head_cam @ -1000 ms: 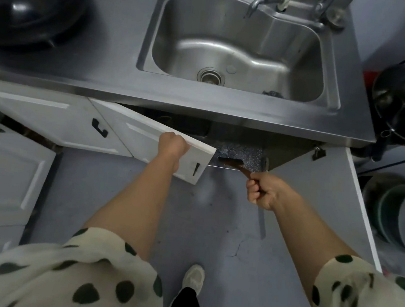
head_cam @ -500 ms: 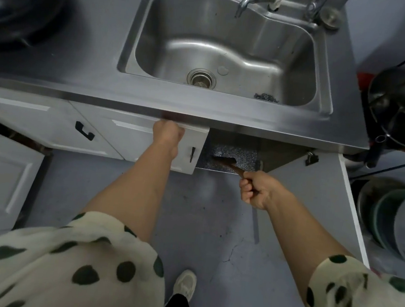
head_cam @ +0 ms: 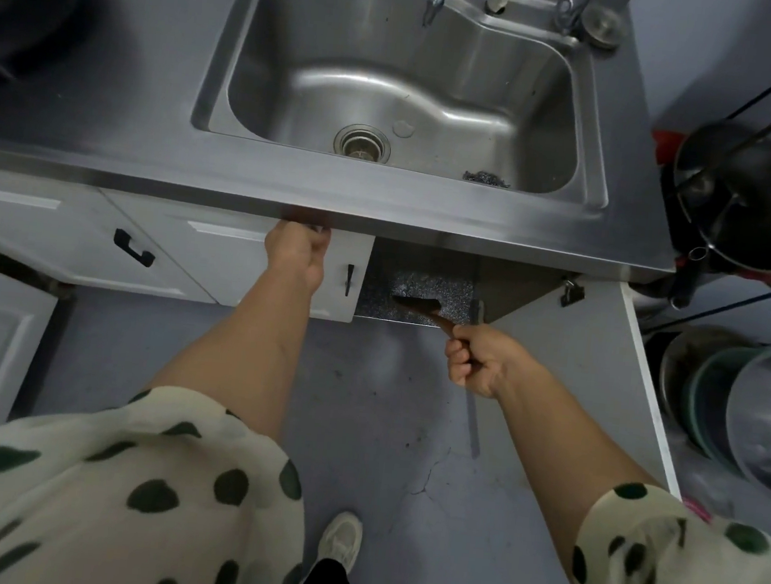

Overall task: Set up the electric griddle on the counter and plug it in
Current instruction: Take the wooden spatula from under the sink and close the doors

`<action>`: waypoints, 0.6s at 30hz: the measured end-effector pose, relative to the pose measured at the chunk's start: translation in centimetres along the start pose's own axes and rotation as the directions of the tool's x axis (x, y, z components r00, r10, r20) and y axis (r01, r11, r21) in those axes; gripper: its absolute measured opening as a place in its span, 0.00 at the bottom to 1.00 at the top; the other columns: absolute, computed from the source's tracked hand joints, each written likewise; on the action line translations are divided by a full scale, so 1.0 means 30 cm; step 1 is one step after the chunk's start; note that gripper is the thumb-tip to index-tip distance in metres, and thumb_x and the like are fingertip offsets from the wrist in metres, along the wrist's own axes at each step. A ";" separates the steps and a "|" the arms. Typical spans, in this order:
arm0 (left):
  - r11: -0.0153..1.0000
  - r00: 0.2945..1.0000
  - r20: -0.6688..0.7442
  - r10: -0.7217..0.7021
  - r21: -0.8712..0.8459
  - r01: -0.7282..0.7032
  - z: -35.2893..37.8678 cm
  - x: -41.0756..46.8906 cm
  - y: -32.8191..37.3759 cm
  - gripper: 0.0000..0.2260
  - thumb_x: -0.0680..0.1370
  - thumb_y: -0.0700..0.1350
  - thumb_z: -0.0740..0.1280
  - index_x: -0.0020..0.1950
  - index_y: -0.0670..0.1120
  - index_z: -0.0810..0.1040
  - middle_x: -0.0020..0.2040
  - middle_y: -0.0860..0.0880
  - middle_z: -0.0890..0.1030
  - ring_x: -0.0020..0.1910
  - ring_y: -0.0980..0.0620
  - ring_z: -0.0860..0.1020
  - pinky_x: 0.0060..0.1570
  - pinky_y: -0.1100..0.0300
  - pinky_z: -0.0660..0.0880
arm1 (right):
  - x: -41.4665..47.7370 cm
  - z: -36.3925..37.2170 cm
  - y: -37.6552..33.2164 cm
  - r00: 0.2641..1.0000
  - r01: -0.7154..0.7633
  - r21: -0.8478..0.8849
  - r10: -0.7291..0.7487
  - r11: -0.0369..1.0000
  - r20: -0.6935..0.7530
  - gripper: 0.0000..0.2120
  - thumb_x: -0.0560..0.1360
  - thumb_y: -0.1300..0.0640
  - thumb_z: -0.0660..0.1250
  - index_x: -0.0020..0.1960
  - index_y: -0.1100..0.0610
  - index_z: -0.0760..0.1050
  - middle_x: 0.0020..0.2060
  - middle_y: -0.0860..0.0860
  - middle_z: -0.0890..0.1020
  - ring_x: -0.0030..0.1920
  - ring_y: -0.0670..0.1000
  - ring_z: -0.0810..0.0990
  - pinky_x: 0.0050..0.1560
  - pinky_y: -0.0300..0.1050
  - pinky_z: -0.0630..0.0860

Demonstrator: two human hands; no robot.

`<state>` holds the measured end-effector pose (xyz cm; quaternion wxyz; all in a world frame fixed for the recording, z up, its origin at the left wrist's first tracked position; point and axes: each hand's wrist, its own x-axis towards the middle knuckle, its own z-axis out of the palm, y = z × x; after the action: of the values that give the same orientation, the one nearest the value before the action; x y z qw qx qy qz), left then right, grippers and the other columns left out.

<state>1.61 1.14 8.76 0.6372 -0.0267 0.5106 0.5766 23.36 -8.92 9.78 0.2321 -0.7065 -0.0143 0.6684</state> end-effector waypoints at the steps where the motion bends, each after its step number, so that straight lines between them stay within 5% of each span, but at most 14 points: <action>1: 1.000 1.000 0.012 -0.010 0.024 0.010 0.000 -0.004 0.003 0.22 0.72 0.19 0.55 0.57 0.38 0.75 0.43 0.45 0.78 0.45 0.49 0.77 0.65 0.51 0.73 | -0.004 0.001 0.003 1.000 0.001 0.001 -0.001 1.000 -0.001 0.12 0.81 0.60 0.52 0.39 0.56 0.64 0.28 0.49 0.64 0.14 0.42 0.60 0.16 0.29 0.57; 7: 0.954 0.998 -0.027 -0.060 0.292 0.065 -0.011 -0.042 0.021 0.13 0.73 0.23 0.57 0.44 0.39 0.75 0.41 0.45 0.73 0.40 0.51 0.73 0.61 0.57 0.73 | -0.049 0.005 0.020 1.000 0.007 0.019 -0.007 1.000 0.005 0.11 0.82 0.59 0.53 0.41 0.56 0.65 0.28 0.49 0.65 0.14 0.43 0.61 0.16 0.30 0.57; 11: 0.888 0.990 -0.087 -0.113 0.438 0.140 -0.012 -0.121 -0.006 0.10 0.75 0.25 0.58 0.37 0.36 0.72 0.38 0.43 0.72 0.37 0.49 0.73 0.43 0.59 0.75 | -0.108 0.018 0.047 1.000 0.022 0.033 -0.023 0.999 0.020 0.12 0.82 0.59 0.53 0.40 0.56 0.64 0.27 0.49 0.65 0.14 0.43 0.61 0.16 0.31 0.57; 13: 0.863 0.986 -0.068 -0.151 0.478 0.165 -0.020 -0.171 -0.032 0.06 0.75 0.26 0.59 0.43 0.32 0.74 0.42 0.41 0.74 0.42 0.48 0.75 0.52 0.57 0.76 | -0.150 0.014 0.068 0.999 0.026 0.043 -0.027 0.999 0.036 0.12 0.82 0.58 0.53 0.39 0.56 0.64 0.24 0.49 0.66 0.15 0.43 0.61 0.15 0.32 0.57; 15: 0.848 0.982 -0.044 -0.184 0.499 0.181 -0.037 -0.222 -0.054 0.12 0.76 0.27 0.60 0.59 0.31 0.74 0.48 0.39 0.76 0.46 0.47 0.76 0.60 0.58 0.75 | -0.200 0.003 0.089 0.998 0.024 0.051 -0.027 0.998 0.055 0.14 0.82 0.58 0.54 0.38 0.56 0.65 0.19 0.48 0.67 0.15 0.43 0.61 0.15 0.31 0.57; 18: 0.821 0.981 -0.026 -0.193 0.543 0.176 -0.057 -0.294 -0.071 0.17 0.77 0.29 0.59 0.67 0.34 0.70 0.60 0.36 0.75 0.54 0.46 0.75 0.59 0.58 0.76 | -0.298 -0.027 0.124 0.996 0.035 0.067 -0.040 0.997 0.081 0.15 0.82 0.57 0.53 0.37 0.56 0.65 0.17 0.47 0.67 0.15 0.42 0.61 0.15 0.32 0.56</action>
<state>3.80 -6.88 12.78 0.6790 0.1139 0.6382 0.3445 22.10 -15.44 16.86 0.2670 -0.6699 -0.0149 0.6926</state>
